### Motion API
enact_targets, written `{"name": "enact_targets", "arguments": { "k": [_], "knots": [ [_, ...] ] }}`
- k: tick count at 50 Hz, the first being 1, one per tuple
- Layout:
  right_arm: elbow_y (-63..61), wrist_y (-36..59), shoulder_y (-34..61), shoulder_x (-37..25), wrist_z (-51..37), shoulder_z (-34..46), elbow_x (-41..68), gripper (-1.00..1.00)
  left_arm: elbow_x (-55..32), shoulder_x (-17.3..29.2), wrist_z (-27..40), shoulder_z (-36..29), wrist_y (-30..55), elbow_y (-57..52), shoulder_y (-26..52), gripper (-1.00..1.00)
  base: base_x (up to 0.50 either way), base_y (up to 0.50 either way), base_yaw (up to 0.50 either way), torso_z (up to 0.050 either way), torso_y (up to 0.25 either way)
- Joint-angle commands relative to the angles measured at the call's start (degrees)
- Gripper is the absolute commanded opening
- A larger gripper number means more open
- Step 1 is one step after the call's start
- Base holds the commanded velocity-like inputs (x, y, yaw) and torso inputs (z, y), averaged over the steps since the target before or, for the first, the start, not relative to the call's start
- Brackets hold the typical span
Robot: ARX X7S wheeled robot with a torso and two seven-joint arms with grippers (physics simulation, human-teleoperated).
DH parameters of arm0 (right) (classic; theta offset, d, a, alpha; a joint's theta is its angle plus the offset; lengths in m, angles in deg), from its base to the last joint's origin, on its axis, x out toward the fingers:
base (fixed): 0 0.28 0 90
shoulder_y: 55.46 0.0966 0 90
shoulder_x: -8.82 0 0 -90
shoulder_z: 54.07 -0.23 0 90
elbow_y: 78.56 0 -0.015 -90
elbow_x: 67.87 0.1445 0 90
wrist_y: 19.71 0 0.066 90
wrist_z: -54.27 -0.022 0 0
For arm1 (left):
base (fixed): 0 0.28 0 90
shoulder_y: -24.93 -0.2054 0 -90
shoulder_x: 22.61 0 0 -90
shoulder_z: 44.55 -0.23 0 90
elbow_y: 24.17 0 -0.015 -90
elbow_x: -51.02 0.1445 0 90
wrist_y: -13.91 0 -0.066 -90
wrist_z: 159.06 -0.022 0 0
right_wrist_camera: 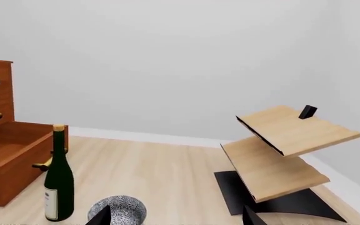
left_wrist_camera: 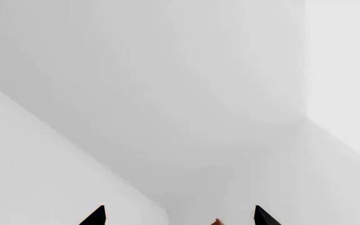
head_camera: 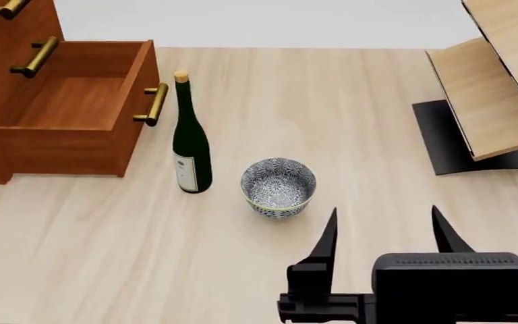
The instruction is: Put the wine bottle in the bottom drawer of the cabinet.
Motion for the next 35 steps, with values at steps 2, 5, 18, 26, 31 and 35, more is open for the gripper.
{"name": "enact_targets", "arguments": {
  "k": [2,5,18,26,31,35],
  "knots": [
    [-0.26,-0.30,-0.74,-0.30,-0.09,-0.84,0.86,1.00,-13.07,0.17,-1.43,6.63,-1.73,1.62,3.27,1.00,0.00,0.00,0.00,0.000,0.000],
    [-0.32,-0.49,-0.82,-0.28,-0.26,-0.94,0.93,1.00,-12.28,-0.15,-1.73,6.21,-1.89,1.06,2.91,1.00,0.00,0.00,0.00,0.000,0.000],
    [-0.35,0.42,-0.27,-1.08,-1.36,1.08,-0.04,1.00,-8.06,0.42,-1.79,3.54,-1.38,0.52,1.63,1.00,0.03,0.11,0.00,0.000,0.000],
    [-0.66,0.88,0.10,-1.32,-1.73,1.56,-0.04,1.00,-7.31,0.79,-2.15,2.77,-1.37,0.71,1.38,1.00,0.06,0.37,0.00,0.000,0.000],
    [-0.86,1.27,0.18,-1.32,-1.94,1.78,0.12,1.00,-7.57,1.44,-1.41,2.40,-0.74,0.45,1.36,1.00,0.07,0.39,0.00,0.000,0.000],
    [-1.04,1.53,0.28,-1.34,-2.04,1.64,0.36,1.00,-6.73,1.52,-0.99,1.89,-0.24,0.86,0.80,1.00,0.07,0.39,0.00,0.000,0.000]
  ]
}}
